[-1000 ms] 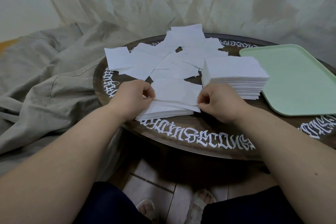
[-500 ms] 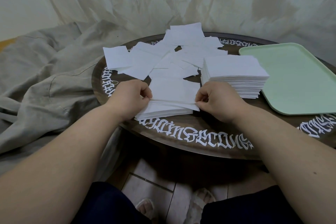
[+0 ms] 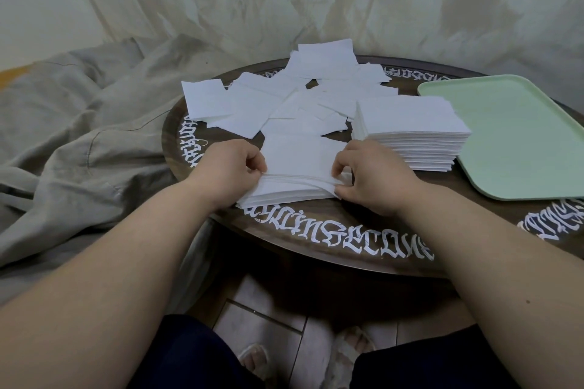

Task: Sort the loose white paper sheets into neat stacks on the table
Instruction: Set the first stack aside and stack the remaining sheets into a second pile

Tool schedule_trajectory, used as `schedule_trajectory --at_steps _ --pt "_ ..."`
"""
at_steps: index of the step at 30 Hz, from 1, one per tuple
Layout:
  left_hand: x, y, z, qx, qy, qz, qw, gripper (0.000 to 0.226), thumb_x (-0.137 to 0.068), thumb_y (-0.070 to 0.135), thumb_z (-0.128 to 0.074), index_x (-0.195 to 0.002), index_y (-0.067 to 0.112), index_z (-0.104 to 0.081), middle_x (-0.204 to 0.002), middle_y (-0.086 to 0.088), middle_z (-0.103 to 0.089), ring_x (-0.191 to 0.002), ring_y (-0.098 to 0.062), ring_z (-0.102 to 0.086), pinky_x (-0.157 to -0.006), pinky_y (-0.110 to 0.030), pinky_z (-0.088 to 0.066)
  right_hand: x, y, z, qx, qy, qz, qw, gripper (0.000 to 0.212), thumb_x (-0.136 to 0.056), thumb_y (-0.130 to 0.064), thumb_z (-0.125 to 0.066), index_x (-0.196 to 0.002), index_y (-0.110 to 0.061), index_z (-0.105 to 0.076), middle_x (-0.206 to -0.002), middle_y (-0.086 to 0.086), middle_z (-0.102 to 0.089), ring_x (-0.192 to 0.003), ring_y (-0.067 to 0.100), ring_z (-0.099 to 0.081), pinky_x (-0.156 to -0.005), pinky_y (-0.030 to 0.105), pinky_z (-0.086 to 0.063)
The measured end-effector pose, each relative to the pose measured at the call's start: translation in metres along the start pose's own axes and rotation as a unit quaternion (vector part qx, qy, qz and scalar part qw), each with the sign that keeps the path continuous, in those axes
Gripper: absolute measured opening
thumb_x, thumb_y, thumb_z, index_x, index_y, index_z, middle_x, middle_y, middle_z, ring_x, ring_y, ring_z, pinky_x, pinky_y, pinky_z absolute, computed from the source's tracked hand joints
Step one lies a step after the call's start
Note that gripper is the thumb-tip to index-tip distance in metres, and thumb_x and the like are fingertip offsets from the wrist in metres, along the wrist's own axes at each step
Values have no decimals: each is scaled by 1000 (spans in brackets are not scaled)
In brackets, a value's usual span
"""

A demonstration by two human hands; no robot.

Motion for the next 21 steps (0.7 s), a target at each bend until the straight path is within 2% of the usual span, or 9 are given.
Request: schedule_trajectory --at_steps 5,9,13,17,21 --pt "0 -1 1 -6 0 -2 1000 23 -78 2 -58 -73 24 -64 -96 0 -70 -94 -17 -63 -88 -33 -49 0 1 2 -8 6 -3 1000 17 -86 -24 -61 -103 -22 -64 -108 -3 -55 -92 13 -42 -74 28 -36" --pt "-2 -5 0 -12 9 7 1000 25 -80 3 -56 -80 25 -67 -97 3 -69 -90 -15 -61 -88 -32 -49 1 -1 4 -20 35 -4 999 16 -88 -21 -56 -99 -17 -68 -104 0 -60 -98 20 -53 -78 33 -44" --pt "-1 -8 3 -14 12 26 999 27 -85 3 -52 -86 26 -65 -91 3 -66 -84 -13 -57 -80 -25 -43 2 -4 11 -48 75 1 996 14 -86 -20 -59 -93 -16 -71 -97 1 -63 -92 20 -57 -79 36 -47" --pt "-2 -11 3 -12 8 36 999 28 -84 2 -51 -85 28 -63 -88 4 -67 -85 -13 -58 -76 -22 -39 3 -7 10 -51 55 17 997 13 -85 -20 -60 -90 -18 -72 -94 0 -64 -87 20 -58 -77 35 -48" --pt "-1 -8 2 -19 11 23 1000 21 -83 8 -57 -91 25 -68 -88 5 -65 -82 -12 -58 -75 -23 -40 3 -8 10 -56 38 16 998 12 -84 -21 -61 -86 -19 -72 -89 -3 -64 -84 19 -58 -75 34 -48"
Point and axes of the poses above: each hand's wrist, its own x-axis away from the middle knuckle, its own z-axis out of the back of the hand, y = z × x, the point moved 1 cm from there along -x, towards the middle knuckle
